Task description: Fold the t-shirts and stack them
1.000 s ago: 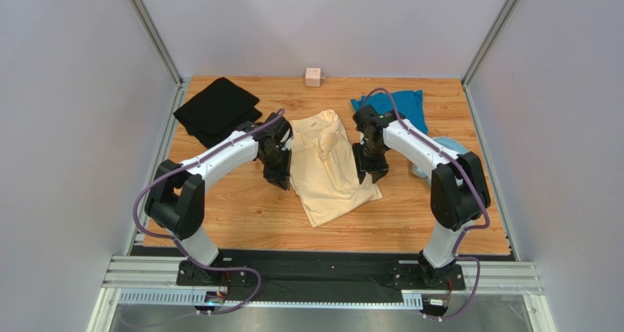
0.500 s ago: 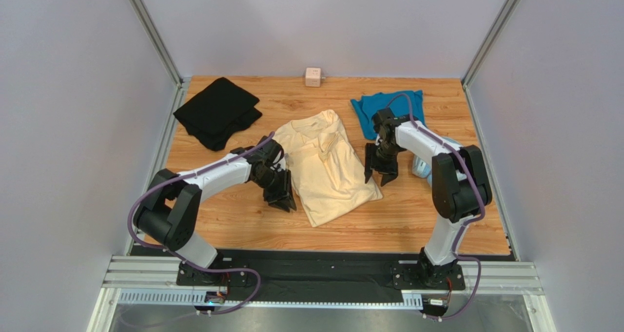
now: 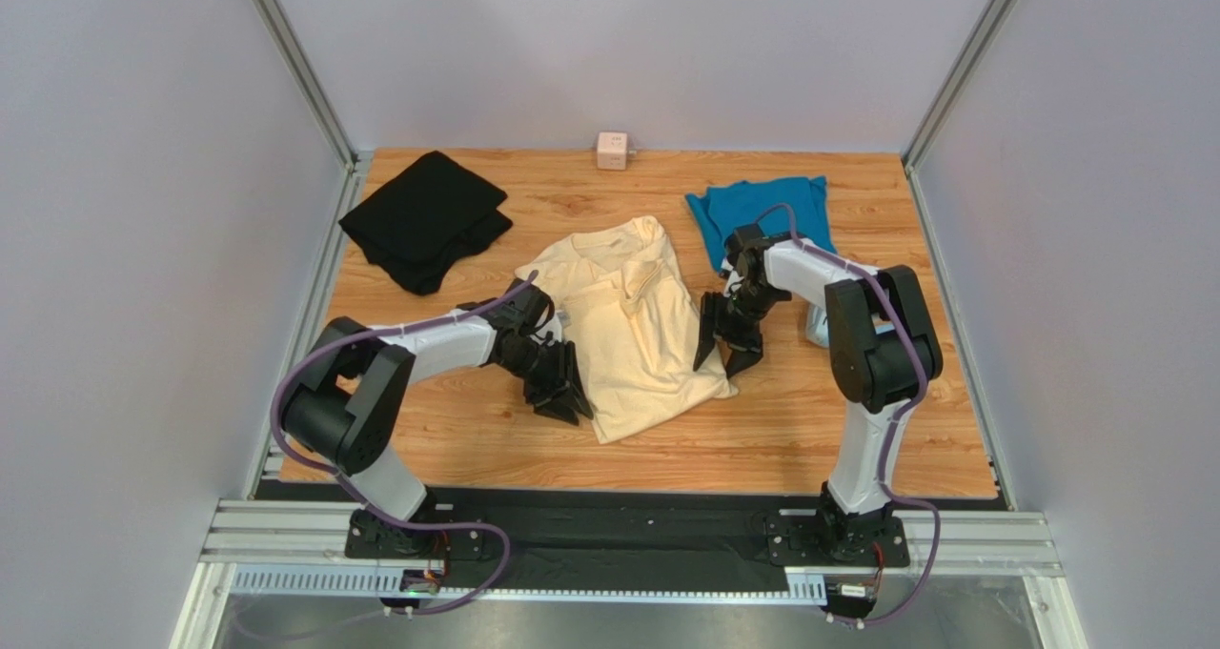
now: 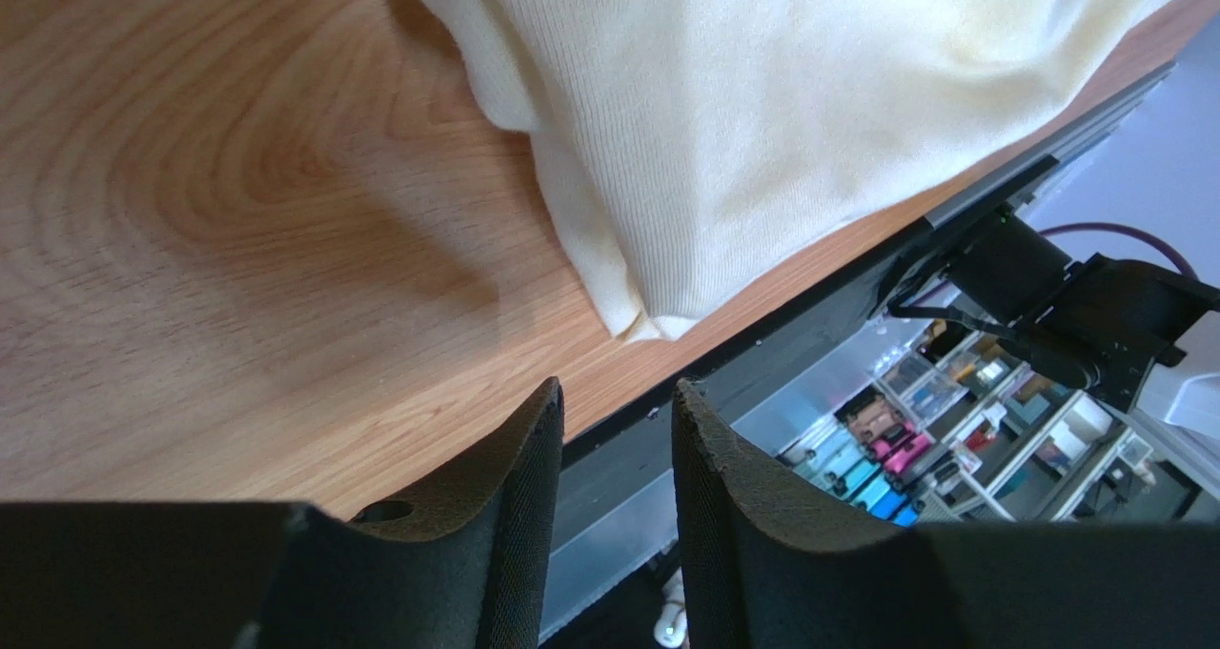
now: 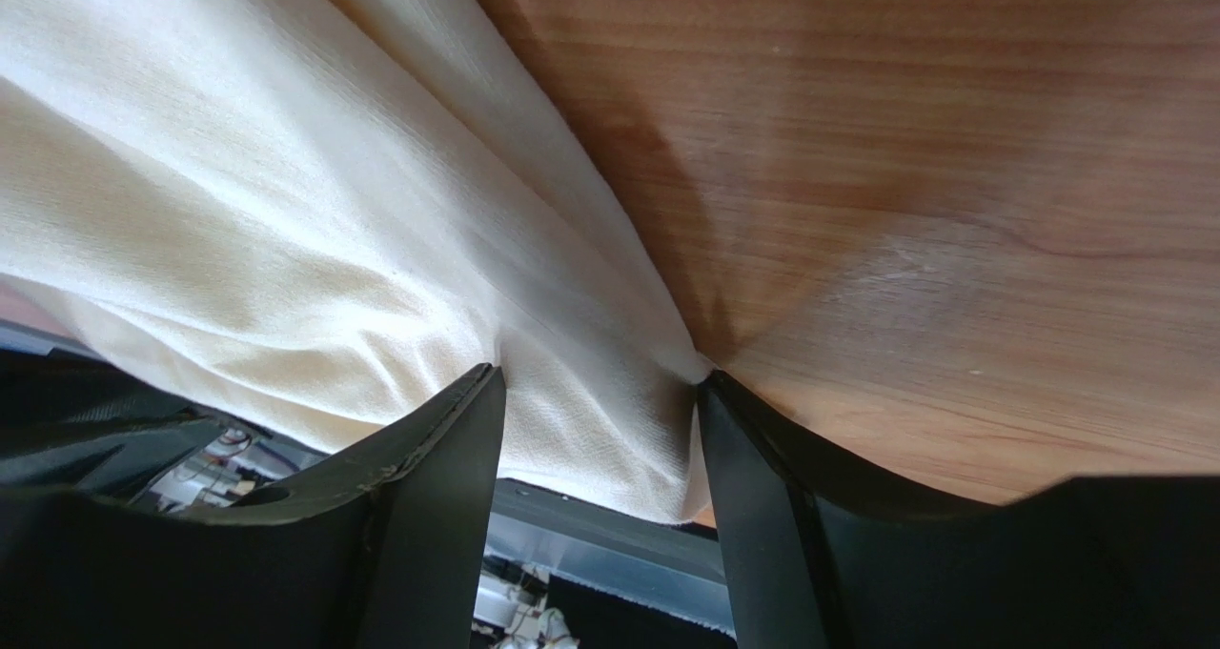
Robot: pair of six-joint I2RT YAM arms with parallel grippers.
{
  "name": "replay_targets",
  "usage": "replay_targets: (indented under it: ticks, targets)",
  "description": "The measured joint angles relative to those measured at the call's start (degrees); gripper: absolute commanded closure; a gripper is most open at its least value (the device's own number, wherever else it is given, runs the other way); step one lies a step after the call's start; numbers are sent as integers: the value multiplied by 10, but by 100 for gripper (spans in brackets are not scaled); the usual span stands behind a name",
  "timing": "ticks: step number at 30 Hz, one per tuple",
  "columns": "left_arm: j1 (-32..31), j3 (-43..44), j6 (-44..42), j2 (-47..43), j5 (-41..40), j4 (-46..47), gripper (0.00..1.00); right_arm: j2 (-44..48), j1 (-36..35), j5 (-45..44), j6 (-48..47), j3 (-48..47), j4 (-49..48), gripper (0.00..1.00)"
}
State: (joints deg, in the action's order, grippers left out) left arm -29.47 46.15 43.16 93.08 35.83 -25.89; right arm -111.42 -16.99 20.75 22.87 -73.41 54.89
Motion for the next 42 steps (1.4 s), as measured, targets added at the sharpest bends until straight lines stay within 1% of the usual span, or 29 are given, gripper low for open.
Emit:
replay_targets:
  ticks: [8,17,23,29,32,42]
  targets:
    - [3,0,-1,25,1,14,59,-9,0,61,2,16,0,41]
    - [14,3,-10,54,14,18,60,-9,-10,84,2,37,3,42]
    - [17,23,-44,59,1,-30,60,-9,-10,85,2,37,5,42]
    - [49,23,-78,37,-44,-85,59,-9,-12,85,2,37,7,42]
    - [60,22,-83,36,-45,-94,59,-9,-13,85,2,37,7,42]
    - [60,22,-95,38,-37,-96,59,-9,-14,86,-2,39,7,42]
